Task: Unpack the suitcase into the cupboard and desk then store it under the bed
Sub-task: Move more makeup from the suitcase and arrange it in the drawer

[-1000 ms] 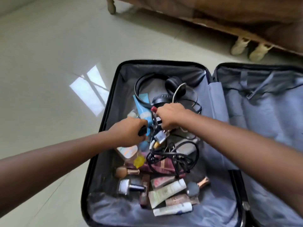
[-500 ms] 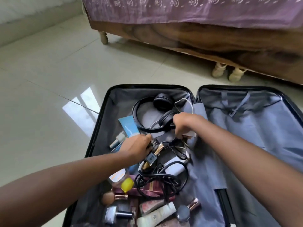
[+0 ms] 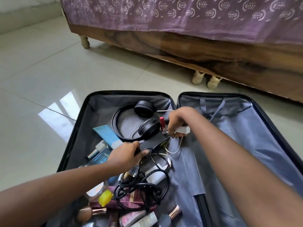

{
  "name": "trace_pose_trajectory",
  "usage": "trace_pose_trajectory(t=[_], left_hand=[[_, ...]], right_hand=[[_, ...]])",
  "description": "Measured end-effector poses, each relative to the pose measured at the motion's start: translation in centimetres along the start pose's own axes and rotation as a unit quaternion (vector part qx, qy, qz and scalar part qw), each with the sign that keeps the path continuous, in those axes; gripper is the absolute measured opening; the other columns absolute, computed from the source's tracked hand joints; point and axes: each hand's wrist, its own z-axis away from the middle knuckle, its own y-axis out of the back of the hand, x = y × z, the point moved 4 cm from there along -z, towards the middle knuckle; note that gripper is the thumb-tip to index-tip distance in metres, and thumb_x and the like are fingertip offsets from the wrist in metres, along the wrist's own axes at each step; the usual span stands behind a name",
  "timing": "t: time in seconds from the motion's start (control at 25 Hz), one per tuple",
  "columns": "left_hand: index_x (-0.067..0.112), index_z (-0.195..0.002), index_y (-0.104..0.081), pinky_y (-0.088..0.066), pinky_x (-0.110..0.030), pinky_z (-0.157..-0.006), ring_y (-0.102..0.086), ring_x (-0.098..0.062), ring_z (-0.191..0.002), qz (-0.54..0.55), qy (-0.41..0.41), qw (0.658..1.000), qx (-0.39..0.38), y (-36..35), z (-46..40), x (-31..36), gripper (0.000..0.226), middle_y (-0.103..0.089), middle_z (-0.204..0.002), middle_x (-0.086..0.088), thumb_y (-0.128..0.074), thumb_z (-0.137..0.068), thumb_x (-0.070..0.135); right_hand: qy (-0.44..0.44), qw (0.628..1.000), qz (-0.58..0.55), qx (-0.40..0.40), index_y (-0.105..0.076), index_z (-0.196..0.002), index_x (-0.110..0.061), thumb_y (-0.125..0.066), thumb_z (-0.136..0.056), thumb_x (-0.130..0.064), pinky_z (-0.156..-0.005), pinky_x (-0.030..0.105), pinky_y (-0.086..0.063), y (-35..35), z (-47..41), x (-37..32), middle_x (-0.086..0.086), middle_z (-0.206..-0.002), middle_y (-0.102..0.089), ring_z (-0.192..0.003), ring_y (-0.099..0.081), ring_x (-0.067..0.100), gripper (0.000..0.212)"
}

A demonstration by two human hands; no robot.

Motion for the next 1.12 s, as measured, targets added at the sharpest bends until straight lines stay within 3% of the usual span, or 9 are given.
trace_pose_trajectory(t=[0.08, 0.16, 0.28, 0.48, 0.6, 0.72, 0.88, 0.96, 1.12], left_hand=[[0.020, -0.092, -0.051, -0.037, -0.030, -0.060, -0.060, -0.029, -0.083, 0.020, 0.022, 0.997, 0.066, 1.1, -0.5, -0.2, 0.042, -0.061, -0.081, -0.002, -0.041, -0.090, 0.060], [0.018, -0.097, -0.050, -0.040, -0.032, -0.062, -0.060, -0.032, -0.089, 0.002, 0.020, 0.994, 0.103, 2.0, -1.8, 0.4, 0.031, -0.065, -0.092, -0.007, -0.048, -0.091, 0.048], [0.017, -0.102, -0.052, -0.044, -0.035, -0.072, -0.058, -0.031, -0.100, -0.017, 0.029, 0.998, 0.057, 1.7, -3.6, 1.9, 0.036, -0.063, -0.106, -0.007, -0.063, -0.083, 0.046], [0.012, -0.102, -0.057, -0.045, -0.034, -0.073, -0.058, -0.030, -0.104, -0.094, 0.012, 0.996, -0.003, -0.5, -4.5, 3.7, 0.046, -0.062, -0.109, -0.009, -0.072, -0.074, 0.045], [0.013, -0.097, -0.056, -0.043, -0.032, -0.069, -0.060, -0.028, -0.098, -0.112, -0.016, 0.994, 0.005, 0.7, -4.0, 2.6, 0.046, -0.063, -0.104, -0.007, -0.068, -0.073, 0.051], [0.017, -0.086, -0.053, -0.039, -0.029, -0.062, -0.060, -0.025, -0.090, -0.111, -0.035, 0.992, 0.038, 3.0, -2.6, 0.3, 0.046, -0.065, -0.092, -0.005, -0.067, -0.069, 0.058], [0.020, -0.079, -0.048, -0.035, -0.028, -0.057, -0.057, -0.021, -0.079, -0.133, -0.052, 0.986, 0.083, 5.9, -0.9, -2.4, 0.048, -0.056, -0.077, 0.004, -0.066, -0.065, 0.062], [0.021, -0.075, -0.041, -0.034, -0.029, -0.055, -0.057, -0.021, -0.076, -0.147, -0.026, 0.985, 0.091, 7.2, -0.3, -4.3, 0.051, -0.053, -0.075, 0.005, -0.068, -0.062, 0.064], [0.021, -0.077, -0.049, -0.043, -0.028, -0.059, -0.061, -0.022, -0.080, -0.136, 0.073, 0.982, 0.107, 9.1, 1.0, -8.6, 0.054, -0.061, -0.082, 0.002, -0.072, -0.056, 0.066]], right_hand=[[-0.006, 0.999, 0.013, -0.034, -0.059, -0.067, -0.009, -0.062, -0.083, -0.017, -0.063, 0.031, -0.045, 0.0, -0.1, -0.2, 0.015, -0.085, -0.059, -0.070, -0.053, 0.027, 0.018], [-0.021, 0.999, 0.022, -0.042, -0.056, -0.065, -0.011, -0.061, -0.084, -0.020, -0.055, 0.027, -0.043, 0.2, 0.1, 0.1, 0.011, -0.076, -0.057, -0.061, -0.049, 0.024, 0.022], [-0.027, 0.997, -0.038, -0.054, -0.058, -0.065, -0.011, -0.063, -0.085, -0.022, -0.046, 0.017, -0.041, 0.1, 0.3, 0.8, 0.003, -0.052, -0.054, -0.046, -0.047, 0.016, 0.024], [-0.009, 0.994, -0.030, -0.106, -0.052, -0.063, -0.011, -0.059, -0.090, -0.020, -0.039, 0.013, -0.039, -1.9, -0.3, 0.9, 0.000, -0.040, -0.048, -0.036, -0.044, 0.012, 0.029], [-0.001, 0.995, -0.009, -0.096, -0.053, -0.068, -0.012, -0.064, -0.087, -0.019, -0.039, 0.014, -0.042, -2.9, -0.3, 0.7, 0.000, -0.045, -0.052, -0.043, -0.047, 0.013, 0.023], [0.043, 0.994, -0.079, -0.062, -0.062, -0.085, -0.011, -0.069, -0.083, -0.013, -0.042, 0.018, -0.047, -2.4, 0.6, 0.0, 0.003, -0.050, -0.058, -0.039, -0.053, 0.012, 0.008], [0.146, 0.971, -0.148, -0.119, -0.062, -0.118, -0.009, -0.065, -0.085, -0.005, -0.050, 0.023, -0.055, -2.2, 2.2, -2.3, 0.004, -0.064, -0.064, -0.046, -0.060, 0.010, 0.033], [0.163, 0.973, -0.107, -0.120, -0.065, -0.116, -0.009, -0.067, -0.085, -0.008, -0.052, 0.022, -0.055, -2.2, 2.6, -3.5, 0.001, -0.063, -0.062, -0.046, -0.059, 0.008, 0.031], [0.121, 0.989, -0.019, -0.085, -0.068, -0.105, -0.010, -0.073, -0.081, -0.015, -0.051, 0.021, -0.053, -2.7, 2.7, -4.9, -0.001, -0.058, -0.058, -0.044, -0.056, 0.008, 0.025]])
